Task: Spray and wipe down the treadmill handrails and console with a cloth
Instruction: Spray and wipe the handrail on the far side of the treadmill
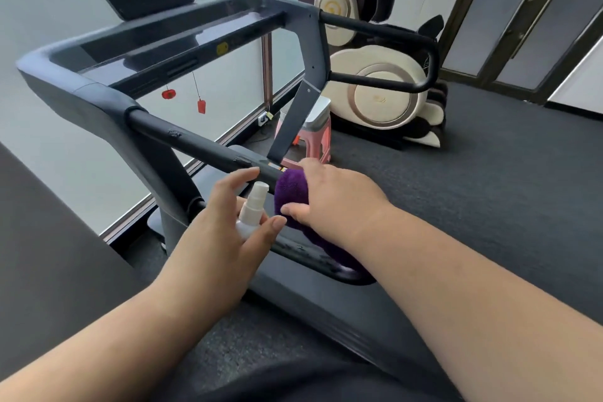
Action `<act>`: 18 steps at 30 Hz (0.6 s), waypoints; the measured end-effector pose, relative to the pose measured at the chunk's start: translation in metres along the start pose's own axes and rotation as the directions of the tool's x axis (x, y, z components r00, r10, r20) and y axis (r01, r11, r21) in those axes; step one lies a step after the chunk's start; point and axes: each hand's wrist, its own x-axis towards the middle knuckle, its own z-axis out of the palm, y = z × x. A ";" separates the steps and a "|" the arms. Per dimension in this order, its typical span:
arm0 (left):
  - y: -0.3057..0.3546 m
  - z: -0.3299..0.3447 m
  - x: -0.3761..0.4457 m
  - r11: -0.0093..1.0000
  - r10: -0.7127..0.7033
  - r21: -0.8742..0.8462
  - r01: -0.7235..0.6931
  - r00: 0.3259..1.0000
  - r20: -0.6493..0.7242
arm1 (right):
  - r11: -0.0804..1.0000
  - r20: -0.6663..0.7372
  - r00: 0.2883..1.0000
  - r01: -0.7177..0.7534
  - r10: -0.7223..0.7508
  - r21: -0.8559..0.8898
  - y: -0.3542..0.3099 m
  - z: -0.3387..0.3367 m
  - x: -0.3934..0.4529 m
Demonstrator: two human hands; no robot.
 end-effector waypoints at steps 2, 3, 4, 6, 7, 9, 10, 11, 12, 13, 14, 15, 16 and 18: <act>-0.002 -0.001 0.004 1.000 -0.003 -0.010 0.003 1.000 -0.006 | 0.993 -0.012 0.998 -0.058 0.060 0.099 0.016 0.001 -0.015; -0.003 -0.001 0.005 1.000 -0.007 -0.011 0.007 1.000 0.000 | 0.984 -0.015 0.995 -0.092 0.095 0.150 0.026 0.004 -0.024; -0.003 0.001 0.006 1.000 -0.009 -0.009 0.009 1.000 0.011 | 0.972 -0.013 0.992 -0.120 0.125 0.200 0.037 0.007 -0.033; -0.004 0.003 0.005 1.000 -0.010 -0.010 0.010 0.999 0.030 | 0.942 0.001 0.985 -0.163 0.170 0.292 0.055 0.018 -0.050; -0.004 0.003 0.004 1.000 -0.013 -0.014 0.013 0.999 0.037 | 0.926 -0.005 0.984 -0.169 0.181 0.337 0.060 0.024 -0.056; -0.004 0.001 0.001 1.000 -0.017 -0.024 0.018 0.999 0.043 | 0.906 -0.051 0.981 -0.150 0.185 0.396 0.062 0.035 -0.061; -0.004 -0.001 0.000 1.000 -0.013 -0.024 0.014 0.999 0.039 | 0.906 -0.079 0.980 -0.138 0.184 0.400 0.059 0.037 -0.061; -0.005 -0.004 0.000 1.000 -0.008 -0.023 0.009 0.999 0.032 | 0.912 -0.100 0.978 -0.133 0.185 0.389 0.056 0.037 -0.059; -0.007 -0.006 -0.001 1.000 -0.004 -0.022 0.005 1.000 0.025 | 0.922 -0.116 0.976 -0.131 0.185 0.364 0.052 0.035 -0.056; -0.008 -0.007 -0.001 1.000 -0.003 -0.020 0.004 1.000 0.022 | 0.938 -0.129 0.976 -0.127 0.177 0.324 0.047 0.032 -0.052; -0.009 -0.007 0.000 1.000 -0.004 -0.017 0.005 1.000 0.022 | 0.958 -0.142 0.978 -0.111 0.153 0.265 0.041 0.027 -0.047; -0.009 -0.007 0.000 1.000 -0.004 -0.013 0.004 1.000 0.024 | 0.979 -0.158 0.981 -0.079 0.110 0.188 0.034 0.023 -0.041; -0.008 -0.005 0.000 1.000 0.000 -0.009 0.001 1.000 0.024 | 0.994 -0.165 0.985 -0.043 0.059 0.101 0.026 0.019 -0.032; -0.003 0.001 0.001 1.000 0.014 0.000 -0.014 0.999 0.032 | 0.999 -0.129 0.992 0.008 -0.014 -0.046 0.008 0.012 -0.010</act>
